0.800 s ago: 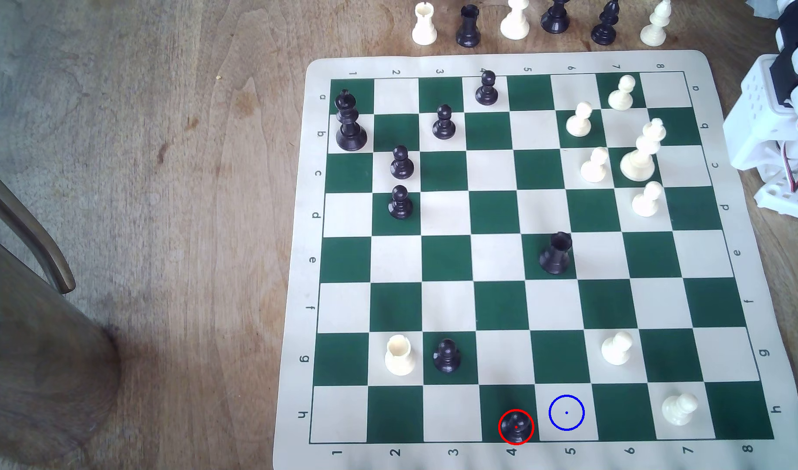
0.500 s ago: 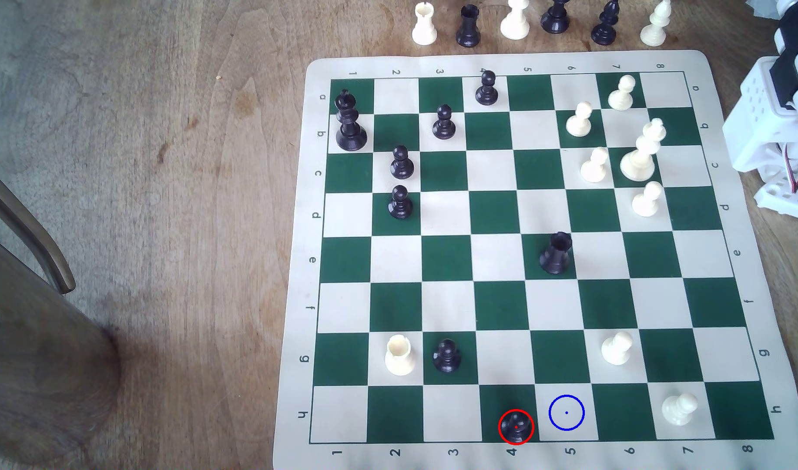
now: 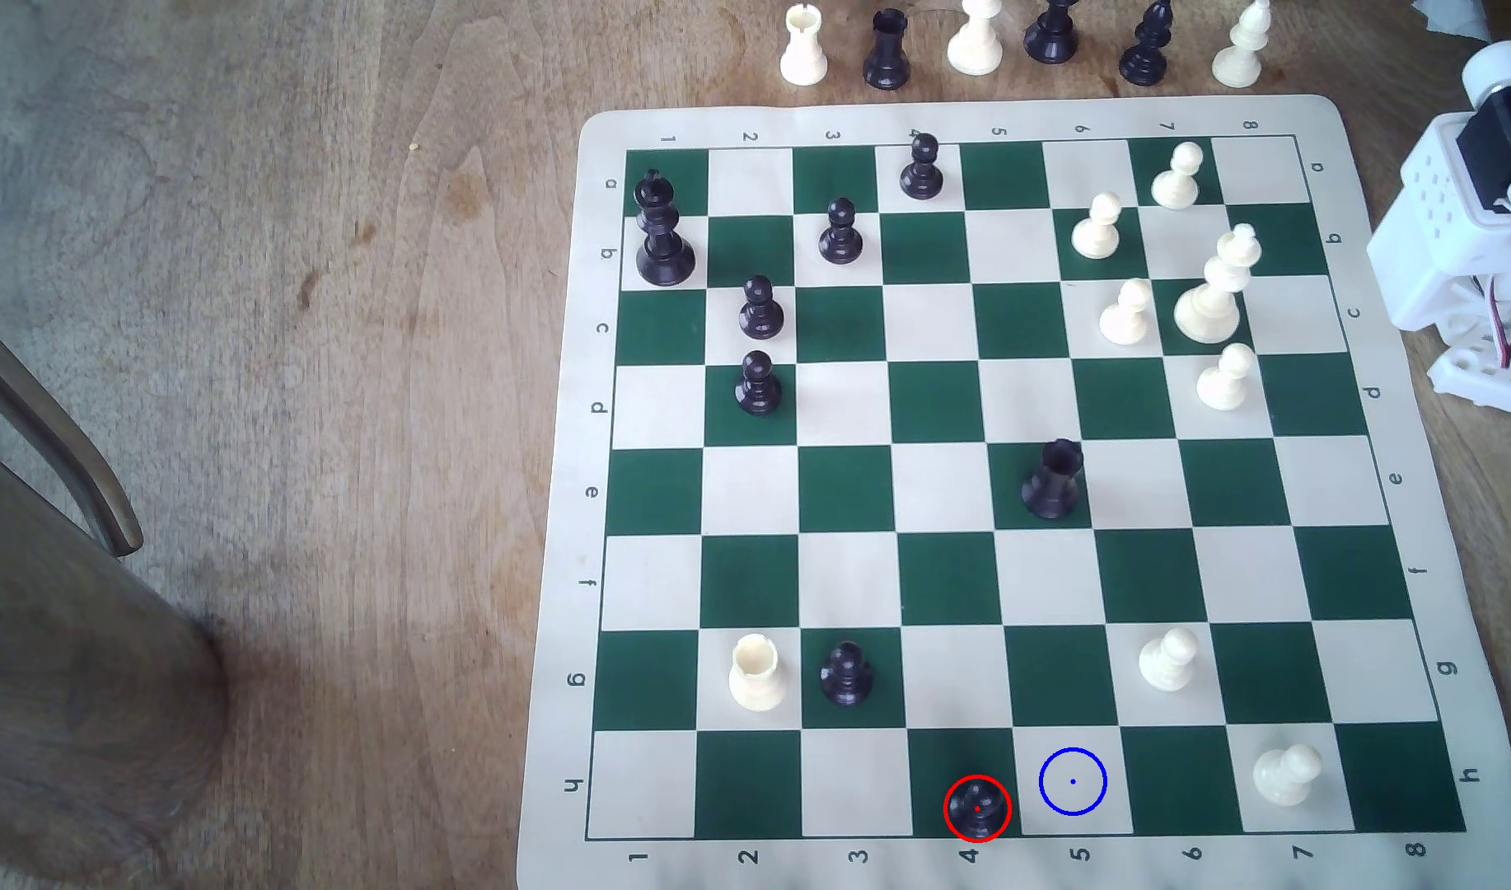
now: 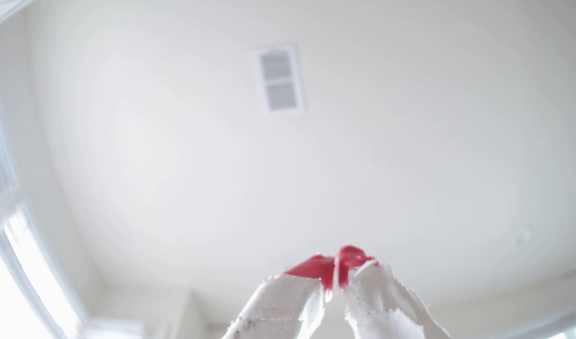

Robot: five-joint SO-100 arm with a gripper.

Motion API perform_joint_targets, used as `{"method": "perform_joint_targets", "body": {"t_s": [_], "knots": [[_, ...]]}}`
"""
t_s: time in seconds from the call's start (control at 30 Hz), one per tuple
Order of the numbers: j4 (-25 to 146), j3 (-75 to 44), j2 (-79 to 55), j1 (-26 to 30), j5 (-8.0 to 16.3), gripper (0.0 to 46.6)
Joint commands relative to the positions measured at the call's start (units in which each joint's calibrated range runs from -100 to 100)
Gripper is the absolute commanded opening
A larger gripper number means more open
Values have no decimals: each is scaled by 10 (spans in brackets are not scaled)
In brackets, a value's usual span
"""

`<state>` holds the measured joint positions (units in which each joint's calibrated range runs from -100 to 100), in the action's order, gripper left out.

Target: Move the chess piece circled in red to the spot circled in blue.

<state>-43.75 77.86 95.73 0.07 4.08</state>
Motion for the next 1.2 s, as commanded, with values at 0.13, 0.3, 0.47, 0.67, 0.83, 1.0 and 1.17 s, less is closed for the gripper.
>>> {"method": "perform_joint_targets", "body": {"t_s": [0.13, 0.3, 0.47, 0.67, 0.83, 1.0, 1.17], "knots": [[173, -52, 0, 4, 0, 1], [205, -56, -1, 21, 0, 47], [439, -123, -1, 4, -51, 5], [728, -245, -33, 40, -47, 44], [965, -381, -125, 79, -11, 3], [1054, -400, -228, 94, 39, 2], [1068, -401, -338, 126, 77, 7]]}}
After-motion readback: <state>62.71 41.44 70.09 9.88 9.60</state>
